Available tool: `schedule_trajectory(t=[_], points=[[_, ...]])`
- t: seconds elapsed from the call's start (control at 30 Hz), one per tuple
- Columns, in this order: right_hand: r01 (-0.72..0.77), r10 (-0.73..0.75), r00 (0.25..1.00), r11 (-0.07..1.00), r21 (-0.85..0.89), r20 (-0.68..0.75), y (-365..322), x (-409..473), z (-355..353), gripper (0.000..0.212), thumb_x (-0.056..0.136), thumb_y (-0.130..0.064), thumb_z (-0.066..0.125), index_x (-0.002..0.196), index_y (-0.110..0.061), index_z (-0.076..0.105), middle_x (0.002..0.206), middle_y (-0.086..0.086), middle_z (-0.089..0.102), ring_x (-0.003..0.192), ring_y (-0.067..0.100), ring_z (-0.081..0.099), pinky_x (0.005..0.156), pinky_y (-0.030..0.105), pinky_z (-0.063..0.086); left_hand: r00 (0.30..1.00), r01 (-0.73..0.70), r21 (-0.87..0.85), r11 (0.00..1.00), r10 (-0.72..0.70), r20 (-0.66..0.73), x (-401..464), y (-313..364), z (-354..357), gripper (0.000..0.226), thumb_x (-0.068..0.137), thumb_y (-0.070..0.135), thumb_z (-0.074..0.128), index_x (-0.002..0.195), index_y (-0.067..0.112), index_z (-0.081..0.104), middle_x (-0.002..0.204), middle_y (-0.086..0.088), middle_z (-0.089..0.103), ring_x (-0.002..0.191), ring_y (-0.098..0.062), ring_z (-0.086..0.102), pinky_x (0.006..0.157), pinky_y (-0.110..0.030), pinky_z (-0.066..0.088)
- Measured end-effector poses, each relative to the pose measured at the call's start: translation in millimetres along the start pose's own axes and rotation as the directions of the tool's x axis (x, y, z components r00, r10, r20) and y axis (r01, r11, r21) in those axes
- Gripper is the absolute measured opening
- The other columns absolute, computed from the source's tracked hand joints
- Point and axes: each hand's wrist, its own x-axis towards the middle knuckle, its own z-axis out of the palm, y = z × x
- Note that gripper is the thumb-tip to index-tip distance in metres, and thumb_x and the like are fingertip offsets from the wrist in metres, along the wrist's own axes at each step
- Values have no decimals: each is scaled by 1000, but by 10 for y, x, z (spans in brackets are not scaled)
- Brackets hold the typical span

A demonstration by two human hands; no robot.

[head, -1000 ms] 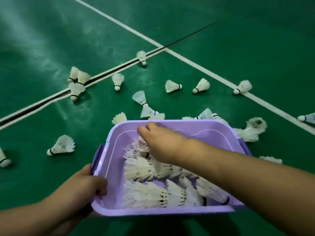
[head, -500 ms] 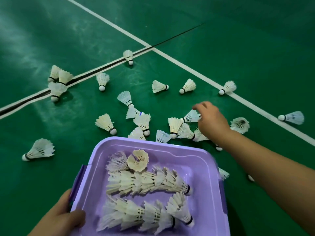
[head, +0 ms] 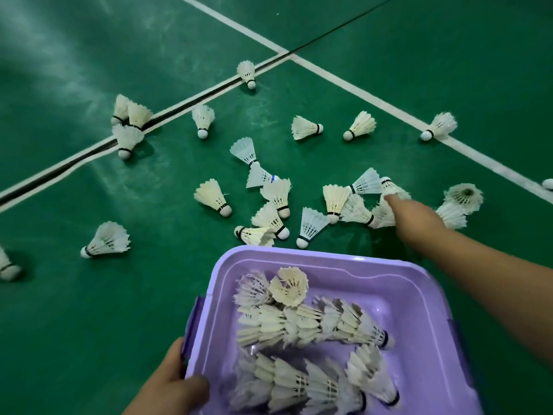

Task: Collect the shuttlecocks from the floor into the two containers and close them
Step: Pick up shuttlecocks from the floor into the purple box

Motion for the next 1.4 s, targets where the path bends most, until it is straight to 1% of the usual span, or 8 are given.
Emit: schedule_trajectory(t=[0.23,0.47,0.73,0.87,1.03,1.17,1.27,1.4], points=[[587,-234,731,695,416,-640,-246,-770,-1011,26,85,-7,65,110,-12,61,87,0,63,77,-3,56,74,9,42,999,42,-156,987,-42,6,289,-85,47,58,44,0,49,100,12,56,83,-30,65,67,-32,59,60,-32,43],[884,-759,405,468,5,-509,-745,-1060,-272,17,73,3,66,84,-9,65,81,6,66,69,24,61,48,31,50,996,91,-190,977,-90,13,368,-170,216,59,44,0,50,102,14,51,95,-27,64,89,-42,62,83,-52,51],[843,-841,537,534,-59,61,-1139,-844,75,35,73,-21,72,104,-12,57,100,6,62,86,25,61,53,27,39,993,114,-197,974,-112,21,398,-197,197,53,43,1,48,95,13,51,91,-29,61,77,-37,59,64,-33,44],[799,-662,545,596,79,-515,-1169,-808,-193,33,91,-42,41,80,-15,57,70,-1,55,46,15,47,36,19,31,995,101,-129,986,-100,16,339,-230,35,55,44,3,50,98,12,54,83,-26,61,68,-32,57,57,-29,42],[201,-196,979,934,296,-46,-1086,10,-235,40,89,-35,57,123,-13,53,121,14,56,109,31,53,89,37,44,976,214,-97,972,-216,-11,292,-318,-156,47,40,2,51,84,-7,63,50,-16,54,51,-25,49,51,-26,35],[85,-195,954,903,421,226,-1111,141,-14,17,85,-24,66,96,-10,64,93,10,62,95,25,55,73,27,41,931,361,-164,918,-345,122,287,-448,-177,45,45,3,65,83,-22,64,61,-31,59,57,-31,54,60,-31,39],[311,-262,950,848,430,-171,-1047,-62,-290,21,87,-20,60,70,-13,50,74,6,55,75,24,51,62,30,35,930,359,-184,915,-334,151,326,-429,-179,37,66,-1,63,95,-25,60,91,-48,61,79,-43,59,77,-47,48],[805,-634,571,557,205,-523,-824,-761,-975,14,79,-23,48,68,-16,51,61,-3,49,58,16,42,57,27,34,945,312,-49,949,-305,116,419,-437,-191,25,54,-6,59,75,-19,62,60,-30,63,53,-31,59,53,-29,47]])
